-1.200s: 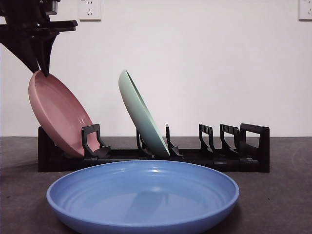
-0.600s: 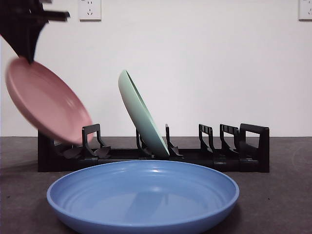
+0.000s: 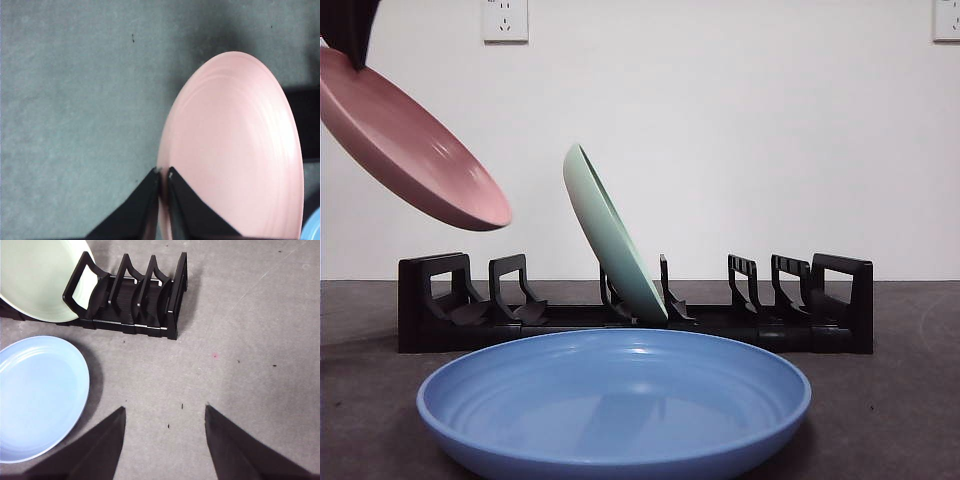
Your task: Place the plate
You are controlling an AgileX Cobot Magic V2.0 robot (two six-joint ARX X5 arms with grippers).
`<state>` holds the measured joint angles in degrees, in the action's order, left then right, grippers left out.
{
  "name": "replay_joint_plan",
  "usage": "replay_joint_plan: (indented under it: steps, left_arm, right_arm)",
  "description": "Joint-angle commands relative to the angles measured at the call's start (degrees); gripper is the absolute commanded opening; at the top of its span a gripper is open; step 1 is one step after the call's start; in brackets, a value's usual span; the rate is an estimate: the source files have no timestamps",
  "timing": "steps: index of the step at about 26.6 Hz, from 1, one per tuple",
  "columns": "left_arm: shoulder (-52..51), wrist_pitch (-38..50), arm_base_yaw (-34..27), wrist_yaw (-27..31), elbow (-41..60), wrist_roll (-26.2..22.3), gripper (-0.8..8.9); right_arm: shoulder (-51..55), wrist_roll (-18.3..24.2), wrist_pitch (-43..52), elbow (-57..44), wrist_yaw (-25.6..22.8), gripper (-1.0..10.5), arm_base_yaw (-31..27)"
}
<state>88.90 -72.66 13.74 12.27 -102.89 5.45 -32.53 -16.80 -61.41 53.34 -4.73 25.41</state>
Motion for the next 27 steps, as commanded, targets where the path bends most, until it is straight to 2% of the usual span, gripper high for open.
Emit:
replay_joint_plan:
  steps: [1, 13, 17, 27]
  left_arm:
    - [-1.53, -0.59, 0.15, -0.37, -1.84, -0.46, 0.14]
    - [-8.59, -3.06, 0.15, -10.97, -1.25, -0.46, 0.14]
    - [-11.39, -3.26, 0.15, -11.52, -0.26, -0.50, 0.14]
    - [-21.86, -1.53, 0.15, -18.08, 11.08, -1.38, 0.14]
  right_arm:
    - [-0.17, -0.09, 0.63, 0.33, -0.26, 2.5, 0.22]
    - [-0.17, -0.09, 0.72, 0.33, -0.26, 2.5, 0.22]
    - [-0.17, -0.09, 0.72, 0.33, -0.26, 2.5, 0.22]
    - [-0.17, -0.11, 0.70, 0.33, -0.24, 2.5, 0.22]
